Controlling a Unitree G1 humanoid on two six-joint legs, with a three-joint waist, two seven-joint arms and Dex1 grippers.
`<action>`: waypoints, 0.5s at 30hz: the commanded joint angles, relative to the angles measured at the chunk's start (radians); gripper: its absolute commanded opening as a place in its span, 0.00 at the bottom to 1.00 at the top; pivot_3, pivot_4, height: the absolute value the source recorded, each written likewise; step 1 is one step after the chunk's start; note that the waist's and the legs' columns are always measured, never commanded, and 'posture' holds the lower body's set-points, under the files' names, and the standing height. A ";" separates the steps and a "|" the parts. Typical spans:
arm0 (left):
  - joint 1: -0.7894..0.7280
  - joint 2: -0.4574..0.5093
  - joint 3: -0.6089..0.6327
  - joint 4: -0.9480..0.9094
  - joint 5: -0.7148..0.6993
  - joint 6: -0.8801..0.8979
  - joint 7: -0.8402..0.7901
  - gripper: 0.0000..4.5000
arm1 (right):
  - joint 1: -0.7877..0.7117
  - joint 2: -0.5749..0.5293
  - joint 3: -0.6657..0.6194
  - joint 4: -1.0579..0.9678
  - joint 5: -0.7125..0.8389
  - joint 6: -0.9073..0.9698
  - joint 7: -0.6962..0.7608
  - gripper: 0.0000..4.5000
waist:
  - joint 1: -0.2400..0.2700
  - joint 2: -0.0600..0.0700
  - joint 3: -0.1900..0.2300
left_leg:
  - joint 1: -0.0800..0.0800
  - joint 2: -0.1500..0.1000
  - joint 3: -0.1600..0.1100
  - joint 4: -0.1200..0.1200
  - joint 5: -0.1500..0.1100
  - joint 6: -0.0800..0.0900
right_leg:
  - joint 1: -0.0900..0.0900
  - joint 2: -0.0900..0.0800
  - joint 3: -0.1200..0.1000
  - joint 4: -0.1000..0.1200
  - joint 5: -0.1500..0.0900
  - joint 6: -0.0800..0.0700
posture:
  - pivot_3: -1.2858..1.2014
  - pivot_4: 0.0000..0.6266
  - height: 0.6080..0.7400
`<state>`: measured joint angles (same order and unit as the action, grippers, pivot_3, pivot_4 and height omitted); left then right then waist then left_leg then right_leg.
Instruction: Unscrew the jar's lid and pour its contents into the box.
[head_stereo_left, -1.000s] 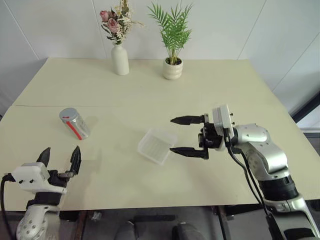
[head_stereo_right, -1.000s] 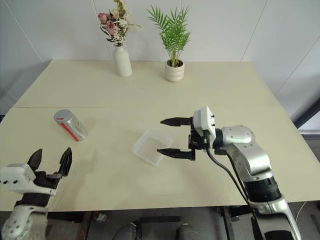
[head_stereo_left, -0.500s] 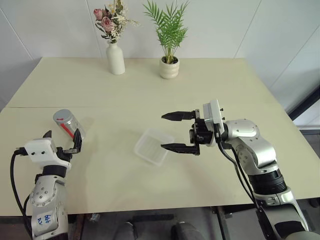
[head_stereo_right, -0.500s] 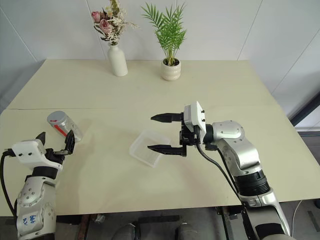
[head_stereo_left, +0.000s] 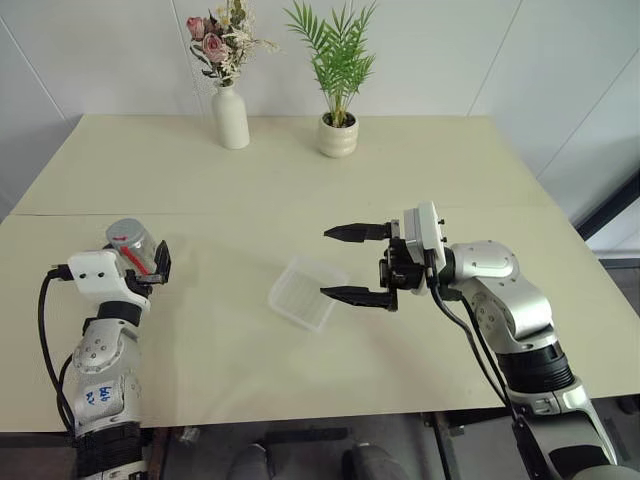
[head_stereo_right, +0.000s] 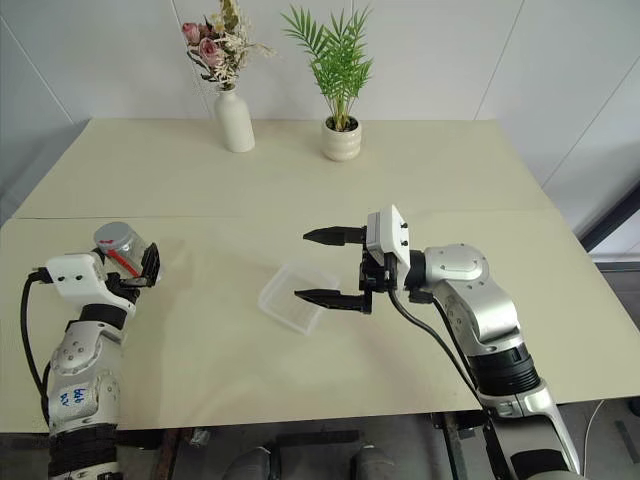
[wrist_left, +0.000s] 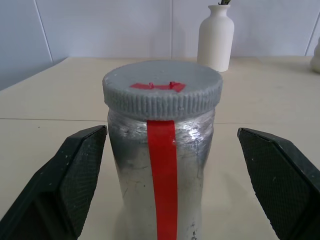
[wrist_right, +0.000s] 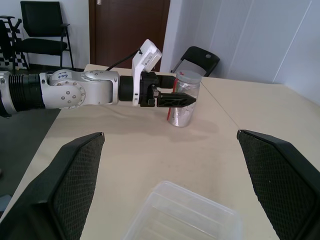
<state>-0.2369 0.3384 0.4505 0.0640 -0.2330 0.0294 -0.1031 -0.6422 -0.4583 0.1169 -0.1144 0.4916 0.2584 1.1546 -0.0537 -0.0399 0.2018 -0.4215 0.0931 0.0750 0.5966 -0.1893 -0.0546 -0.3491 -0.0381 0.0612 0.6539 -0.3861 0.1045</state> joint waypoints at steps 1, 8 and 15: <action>-0.030 0.029 0.001 0.016 0.006 -0.036 -0.006 0.99 | 0.009 -0.003 -0.020 -0.045 0.006 -0.013 -0.016 1.00 | 0.001 0.000 0.000 | 0.000 0.000 0.000 0.000 0.000 0.000 | 0.000 0.000 0.000 0.000 0.000 0.000 | 0.52 0.24 1.00; -0.048 0.034 -0.005 0.039 -0.002 -0.072 -0.022 0.71 | 0.027 0.001 -0.021 -0.056 0.004 -0.019 -0.038 1.00 | 0.001 0.000 0.000 | 0.000 0.000 0.000 0.000 0.000 0.000 | 0.000 0.000 0.000 0.000 0.000 0.000 | 0.52 0.24 1.00; -0.031 0.050 -0.005 0.044 0.012 -0.054 -0.012 0.54 | 0.044 0.003 -0.017 -0.069 0.006 -0.016 -0.050 1.00 | 0.001 0.000 0.000 | 0.000 0.000 0.001 0.000 0.000 0.000 | -0.001 0.000 0.000 0.001 0.000 0.000 | 0.52 0.24 1.00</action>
<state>-0.2696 0.3718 0.4347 0.1235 -0.2276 -0.0184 -0.1227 -0.5997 -0.4579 0.1144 -0.1452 0.4905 0.2580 1.1094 -0.0531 -0.0399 0.2018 -0.4215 0.0933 0.0758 0.5966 -0.1891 -0.0549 -0.3498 -0.0380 0.0618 0.6546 -0.3862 0.1046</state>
